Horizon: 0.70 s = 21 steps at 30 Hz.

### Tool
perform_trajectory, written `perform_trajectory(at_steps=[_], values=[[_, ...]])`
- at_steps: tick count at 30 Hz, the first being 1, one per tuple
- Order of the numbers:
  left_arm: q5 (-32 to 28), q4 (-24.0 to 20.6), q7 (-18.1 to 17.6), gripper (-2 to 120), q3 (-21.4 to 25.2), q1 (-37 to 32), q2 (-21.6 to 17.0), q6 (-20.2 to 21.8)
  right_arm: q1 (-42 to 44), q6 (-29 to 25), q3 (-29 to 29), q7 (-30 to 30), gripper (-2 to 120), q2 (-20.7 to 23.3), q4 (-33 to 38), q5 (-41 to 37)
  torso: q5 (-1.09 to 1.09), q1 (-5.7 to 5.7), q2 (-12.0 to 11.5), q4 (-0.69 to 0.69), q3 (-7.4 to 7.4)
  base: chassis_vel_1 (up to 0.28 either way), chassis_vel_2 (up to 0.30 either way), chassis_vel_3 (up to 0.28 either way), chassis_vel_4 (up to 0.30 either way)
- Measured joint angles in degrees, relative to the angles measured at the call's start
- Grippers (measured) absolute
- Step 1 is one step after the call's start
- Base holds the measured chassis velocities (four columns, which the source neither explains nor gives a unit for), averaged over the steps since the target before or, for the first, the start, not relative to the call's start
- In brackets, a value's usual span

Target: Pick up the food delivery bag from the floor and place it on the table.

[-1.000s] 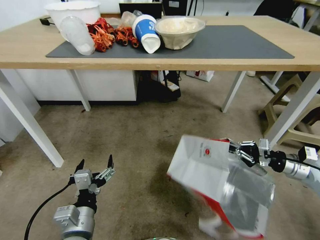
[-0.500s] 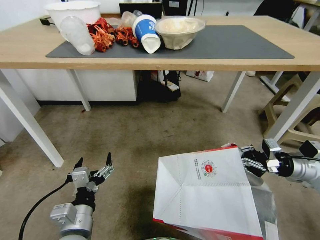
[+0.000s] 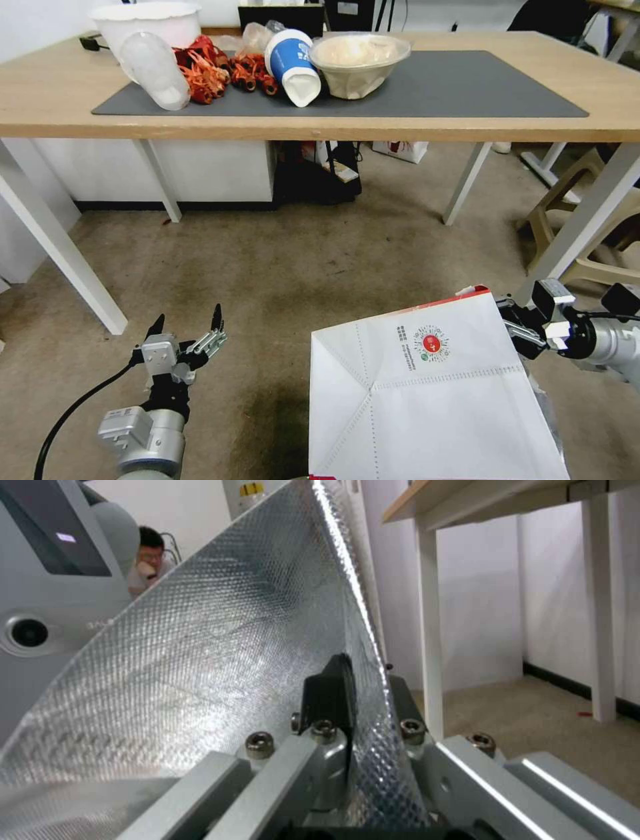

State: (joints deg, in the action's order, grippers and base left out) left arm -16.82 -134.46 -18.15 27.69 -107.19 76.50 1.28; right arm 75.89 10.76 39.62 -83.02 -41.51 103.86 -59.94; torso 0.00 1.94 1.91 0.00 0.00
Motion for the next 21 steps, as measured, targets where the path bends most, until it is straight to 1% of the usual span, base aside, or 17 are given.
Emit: perform_trajectory(at_steps=[6,10,14,16,18,20,21], values=[[-0.5,0.7,-0.3,100,-0.1,0.4,-0.1,-0.8,0.3,0.0,0.0,0.2,0,-0.3,0.8,0.2,-0.01,0.0,0.0,0.0,0.0,0.0,0.0,0.0,0.0],[-2.0,0.9,1.1,100,-0.2,0.8,-1.0,-1.3,0.8,0.0,-0.3,0.5,0,-0.9,1.5,0.5,-0.01,0.0,0.4,0.0,0.22,0.0,0.0,0.0,0.0],[-1.9,0.9,1.7,100,-0.1,0.9,-1.2,-1.3,1.2,0.0,-0.5,0.5,0,-1.5,1.9,0.9,0.0,0.06,0.6,0.0,0.34,0.0,0.0,0.0,0.0],[-1.7,0.9,1.7,100,-0.2,0.9,-1.1,-1.3,1.5,0.0,-0.5,0.5,0,-1.7,2.3,1.0,-0.01,0.09,1.1,0.0,0.81,0.0,0.0,0.0,0.0],[-1.7,0.9,1.7,100,-0.2,0.8,-1.1,-1.3,1.5,0.0,-0.5,0.4,0,-1.7,2.4,1.0,0.0,0.08,1.2,0.0,0.94,0.0,0.0,0.0,0.0],[-1.5,0.7,1.8,100,-0.2,0.5,-1.0,-1.3,1.5,0.0,-0.5,0.3,0,-1.7,2.8,1.0,0.0,0.08,2.0,0.0,1.69,0.0,0.0,0.0,0.0],[-1.5,0.7,1.8,100,-0.2,0.5,-1.0,-1.3,1.5,0.0,-0.5,0.3,0,-1.7,2.8,1.0,0.0,0.08,2.0,0.0,1.69,0.0,0.0,0.0,0.0]])
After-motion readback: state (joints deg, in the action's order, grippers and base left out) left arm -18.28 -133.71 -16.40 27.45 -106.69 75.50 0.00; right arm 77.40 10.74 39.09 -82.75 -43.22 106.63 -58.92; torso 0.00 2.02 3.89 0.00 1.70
